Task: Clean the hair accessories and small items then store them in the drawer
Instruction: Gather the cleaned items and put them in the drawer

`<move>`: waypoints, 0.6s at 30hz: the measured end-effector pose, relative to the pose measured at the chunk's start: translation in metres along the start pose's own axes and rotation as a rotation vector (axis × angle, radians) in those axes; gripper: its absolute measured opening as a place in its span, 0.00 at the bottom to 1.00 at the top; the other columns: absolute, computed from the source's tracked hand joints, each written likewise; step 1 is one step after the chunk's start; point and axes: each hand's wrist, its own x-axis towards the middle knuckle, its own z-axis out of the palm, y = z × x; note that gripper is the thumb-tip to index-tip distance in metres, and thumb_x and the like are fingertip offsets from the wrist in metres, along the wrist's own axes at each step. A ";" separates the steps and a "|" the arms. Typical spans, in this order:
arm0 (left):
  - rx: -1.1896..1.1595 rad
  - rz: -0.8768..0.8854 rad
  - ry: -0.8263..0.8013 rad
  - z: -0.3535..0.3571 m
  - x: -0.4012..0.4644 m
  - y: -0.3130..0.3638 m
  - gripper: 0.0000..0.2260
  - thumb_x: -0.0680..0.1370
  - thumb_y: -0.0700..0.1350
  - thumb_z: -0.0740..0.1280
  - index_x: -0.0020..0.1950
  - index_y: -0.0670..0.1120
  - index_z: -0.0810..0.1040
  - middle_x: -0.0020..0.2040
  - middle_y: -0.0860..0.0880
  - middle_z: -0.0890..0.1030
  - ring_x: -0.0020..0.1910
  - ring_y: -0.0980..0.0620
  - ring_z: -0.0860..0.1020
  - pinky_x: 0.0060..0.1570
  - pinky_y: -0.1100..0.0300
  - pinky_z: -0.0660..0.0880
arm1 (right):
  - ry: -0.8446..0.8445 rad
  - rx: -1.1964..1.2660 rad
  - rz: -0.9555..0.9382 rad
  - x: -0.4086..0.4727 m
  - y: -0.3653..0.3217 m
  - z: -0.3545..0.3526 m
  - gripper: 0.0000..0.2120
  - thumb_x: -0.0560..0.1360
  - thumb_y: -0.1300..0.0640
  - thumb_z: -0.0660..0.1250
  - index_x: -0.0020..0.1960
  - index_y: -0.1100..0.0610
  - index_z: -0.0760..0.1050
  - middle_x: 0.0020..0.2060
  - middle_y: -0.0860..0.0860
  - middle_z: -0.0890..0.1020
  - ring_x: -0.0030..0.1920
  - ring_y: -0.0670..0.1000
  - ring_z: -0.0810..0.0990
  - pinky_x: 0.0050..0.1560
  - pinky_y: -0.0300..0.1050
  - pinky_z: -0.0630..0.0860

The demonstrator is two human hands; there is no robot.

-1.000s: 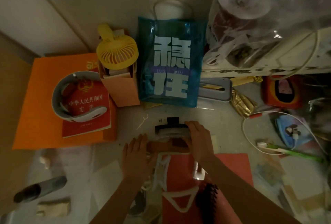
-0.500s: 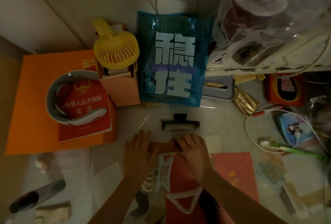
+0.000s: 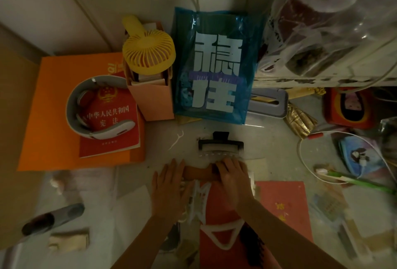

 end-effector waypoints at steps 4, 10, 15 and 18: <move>-0.023 -0.011 0.020 0.000 -0.003 -0.001 0.29 0.80 0.63 0.44 0.72 0.49 0.66 0.69 0.43 0.72 0.67 0.41 0.71 0.68 0.48 0.52 | -0.085 0.060 0.013 -0.001 0.000 -0.008 0.25 0.52 0.52 0.82 0.46 0.57 0.81 0.45 0.54 0.80 0.49 0.54 0.78 0.51 0.51 0.78; -0.287 0.044 0.144 -0.011 -0.005 0.014 0.29 0.78 0.66 0.46 0.72 0.51 0.63 0.69 0.46 0.71 0.68 0.47 0.67 0.69 0.47 0.56 | -0.040 0.221 0.065 -0.013 0.006 -0.028 0.22 0.63 0.46 0.72 0.54 0.54 0.77 0.51 0.52 0.81 0.53 0.55 0.80 0.65 0.47 0.61; -0.756 -0.053 0.250 -0.028 -0.011 0.035 0.11 0.79 0.47 0.64 0.62 0.54 0.74 0.59 0.52 0.78 0.59 0.57 0.75 0.63 0.58 0.70 | -0.053 0.337 0.060 -0.020 0.003 -0.042 0.21 0.68 0.43 0.64 0.57 0.52 0.76 0.52 0.51 0.80 0.54 0.54 0.79 0.65 0.48 0.64; -0.839 -0.113 0.347 -0.043 -0.021 0.043 0.10 0.77 0.37 0.65 0.50 0.52 0.80 0.48 0.54 0.82 0.48 0.67 0.77 0.49 0.75 0.71 | -0.081 0.409 0.027 -0.023 0.000 -0.049 0.22 0.66 0.46 0.70 0.57 0.54 0.77 0.52 0.52 0.80 0.52 0.55 0.80 0.57 0.52 0.74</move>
